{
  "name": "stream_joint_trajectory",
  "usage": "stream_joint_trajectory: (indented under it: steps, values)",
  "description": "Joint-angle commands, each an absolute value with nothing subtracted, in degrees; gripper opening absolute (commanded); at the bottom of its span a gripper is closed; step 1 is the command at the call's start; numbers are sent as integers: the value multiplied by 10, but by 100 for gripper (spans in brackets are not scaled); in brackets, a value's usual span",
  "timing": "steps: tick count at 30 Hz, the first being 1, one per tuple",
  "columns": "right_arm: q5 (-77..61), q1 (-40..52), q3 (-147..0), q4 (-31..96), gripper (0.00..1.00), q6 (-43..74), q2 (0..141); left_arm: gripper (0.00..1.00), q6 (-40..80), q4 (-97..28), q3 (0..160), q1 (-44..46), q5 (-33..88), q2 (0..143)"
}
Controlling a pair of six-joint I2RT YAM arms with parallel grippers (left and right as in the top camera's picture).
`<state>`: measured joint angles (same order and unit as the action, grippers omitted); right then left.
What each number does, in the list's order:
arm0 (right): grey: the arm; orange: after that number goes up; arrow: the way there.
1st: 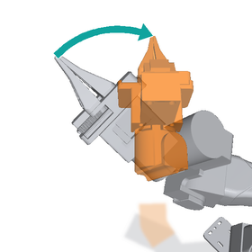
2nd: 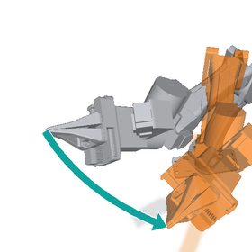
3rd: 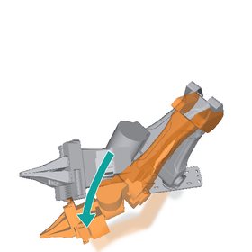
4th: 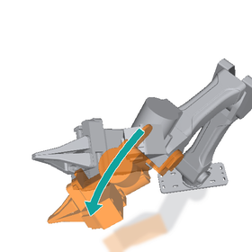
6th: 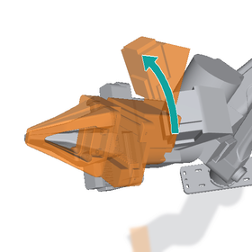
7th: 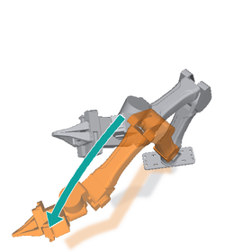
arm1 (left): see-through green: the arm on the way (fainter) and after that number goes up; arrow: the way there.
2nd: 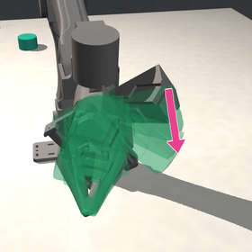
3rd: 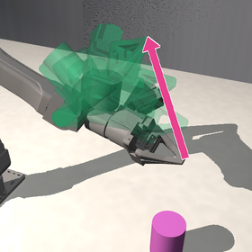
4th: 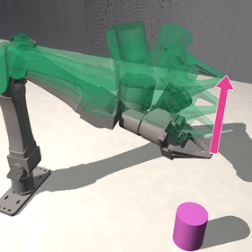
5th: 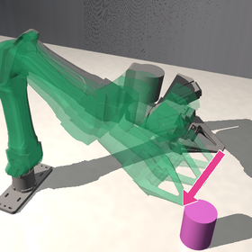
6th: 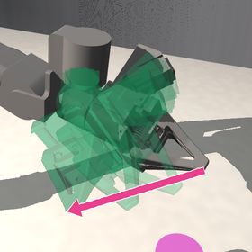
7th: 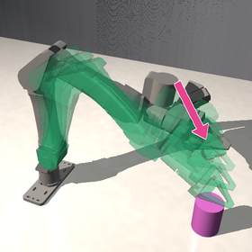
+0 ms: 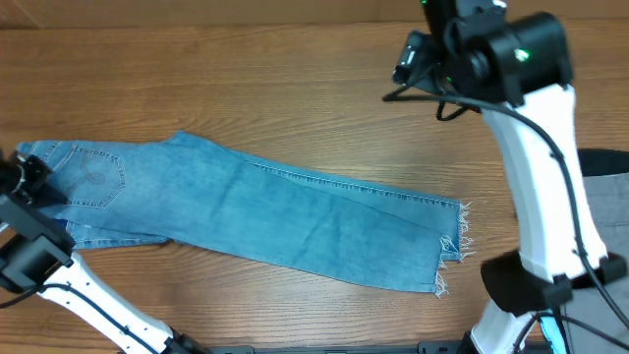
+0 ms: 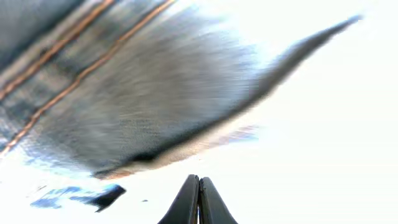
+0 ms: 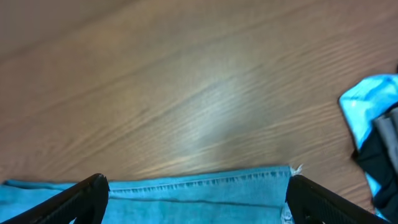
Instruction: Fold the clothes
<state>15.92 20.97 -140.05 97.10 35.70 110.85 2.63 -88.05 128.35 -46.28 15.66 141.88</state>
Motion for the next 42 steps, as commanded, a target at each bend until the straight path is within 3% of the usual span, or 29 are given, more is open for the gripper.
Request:
stream_joint_trajectory:
  steps: [1,5,8,12,17,24,30,35,42]
  values:
    - [117,192,-1398,970,95,341,1136,4,-53,-890,1319,-437,293,1386]
    - [112,178,-1400,970,95,323,1125,12,-65,-892,1333,-416,296,1295]
    - [93,176,-1400,970,96,317,1072,31,-71,-891,1333,-401,289,1170]
    - [71,176,-1400,970,99,317,979,41,-70,-893,1333,-394,244,1004]
    - [-3,176,-1399,971,99,317,903,44,-44,-924,1333,-394,215,882]
    - [-30,176,-1367,971,98,317,874,47,30,-968,1325,-393,146,821]
    - [71,137,-1104,966,100,365,880,55,30,-968,1291,-379,153,820]
    - [-46,44,-881,905,100,310,878,56,21,-966,1246,-333,150,821]
    - [-93,-46,-618,792,100,310,858,57,17,-963,1238,-317,149,825]
